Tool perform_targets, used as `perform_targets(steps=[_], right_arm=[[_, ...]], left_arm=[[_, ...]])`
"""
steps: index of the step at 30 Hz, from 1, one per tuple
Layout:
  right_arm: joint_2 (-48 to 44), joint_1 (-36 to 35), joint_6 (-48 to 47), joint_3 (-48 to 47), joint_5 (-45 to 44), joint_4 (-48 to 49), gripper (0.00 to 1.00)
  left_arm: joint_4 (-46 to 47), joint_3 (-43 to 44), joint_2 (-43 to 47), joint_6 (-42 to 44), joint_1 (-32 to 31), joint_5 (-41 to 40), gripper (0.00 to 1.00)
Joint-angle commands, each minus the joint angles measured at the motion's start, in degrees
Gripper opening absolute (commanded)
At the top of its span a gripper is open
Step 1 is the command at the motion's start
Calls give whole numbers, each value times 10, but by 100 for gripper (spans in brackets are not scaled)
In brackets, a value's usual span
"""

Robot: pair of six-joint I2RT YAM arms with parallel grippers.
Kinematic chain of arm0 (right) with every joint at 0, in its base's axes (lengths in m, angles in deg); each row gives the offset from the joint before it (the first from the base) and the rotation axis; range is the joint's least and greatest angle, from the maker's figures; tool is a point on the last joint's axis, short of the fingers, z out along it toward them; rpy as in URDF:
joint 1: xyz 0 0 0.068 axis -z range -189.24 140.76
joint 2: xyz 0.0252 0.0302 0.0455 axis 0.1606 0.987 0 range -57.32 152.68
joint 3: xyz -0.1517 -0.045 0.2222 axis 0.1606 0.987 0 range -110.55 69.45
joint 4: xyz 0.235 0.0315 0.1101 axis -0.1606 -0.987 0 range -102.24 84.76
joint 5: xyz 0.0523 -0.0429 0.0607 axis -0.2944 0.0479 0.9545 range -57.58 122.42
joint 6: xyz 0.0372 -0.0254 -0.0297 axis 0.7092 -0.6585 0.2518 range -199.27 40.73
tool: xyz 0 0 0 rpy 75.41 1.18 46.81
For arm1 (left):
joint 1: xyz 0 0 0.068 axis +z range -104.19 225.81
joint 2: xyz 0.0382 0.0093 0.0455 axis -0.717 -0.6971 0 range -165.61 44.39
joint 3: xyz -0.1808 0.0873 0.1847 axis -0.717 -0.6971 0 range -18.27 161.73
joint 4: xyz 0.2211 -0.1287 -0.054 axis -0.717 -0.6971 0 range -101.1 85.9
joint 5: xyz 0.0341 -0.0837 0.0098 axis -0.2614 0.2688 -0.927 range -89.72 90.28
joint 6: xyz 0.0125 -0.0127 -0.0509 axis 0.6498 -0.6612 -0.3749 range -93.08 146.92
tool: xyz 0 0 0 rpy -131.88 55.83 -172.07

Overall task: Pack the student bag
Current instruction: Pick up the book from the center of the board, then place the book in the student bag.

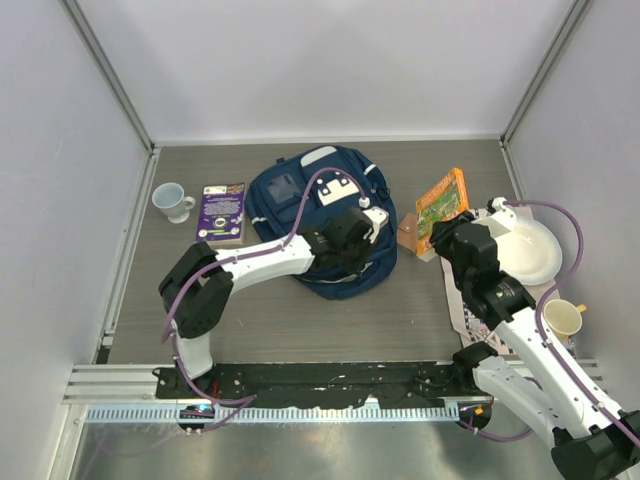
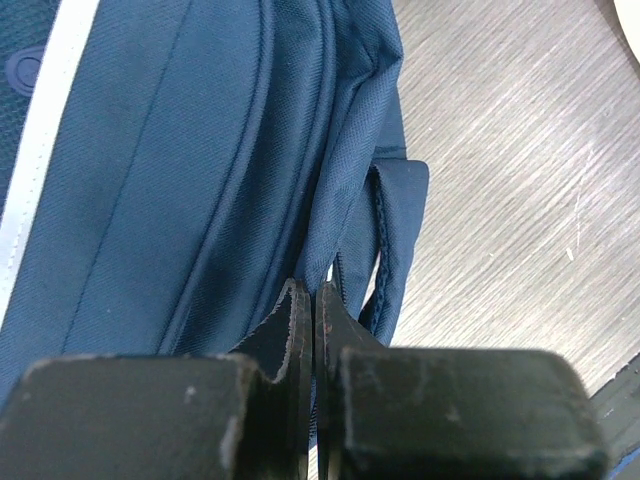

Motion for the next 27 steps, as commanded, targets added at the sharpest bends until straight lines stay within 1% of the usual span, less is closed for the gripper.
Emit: perform_targets(steps=[1,7,11,14,17,18,19,20,21,22,23,25,27], right_arm=[[-11,4,8,-25,-5,38,1],[-25,6,24,-23,8,8,1],[-38,8,45,-15,23,-9,1],[-47,7,64,-7,64,-9,1],[-47,8,102,4,117,-9,1],[-47,8,132,10,135,-2,1],[-48,8,146,32,196,13,1],[-47,8,164,46,222,56,1],[-46,8,179,61,249,80,1],[-46,8,203,88,270,129,1],[-43,8,212,101,315,157,1],[-32,8,232,124,340,217,1],[-20,8,238,130,365,241,1]], left_arm=[[8,10,49,-7,0,-65,0],[-14,36,109,-12,15,-143,0],[-22,62,143,-16,34,-166,0],[-24,86,162,-14,40,-178,0],[-24,112,174,-12,42,-188,0],[-22,119,176,-12,41,-187,0],[-18,123,179,-13,42,-186,0],[-19,134,179,-14,42,-178,0],[-19,140,176,-16,42,-173,0],[-17,142,174,-20,42,-168,0],[-15,144,173,-21,42,-164,0],[-12,144,172,-27,42,-162,0],[-7,143,172,-30,41,-157,0]])
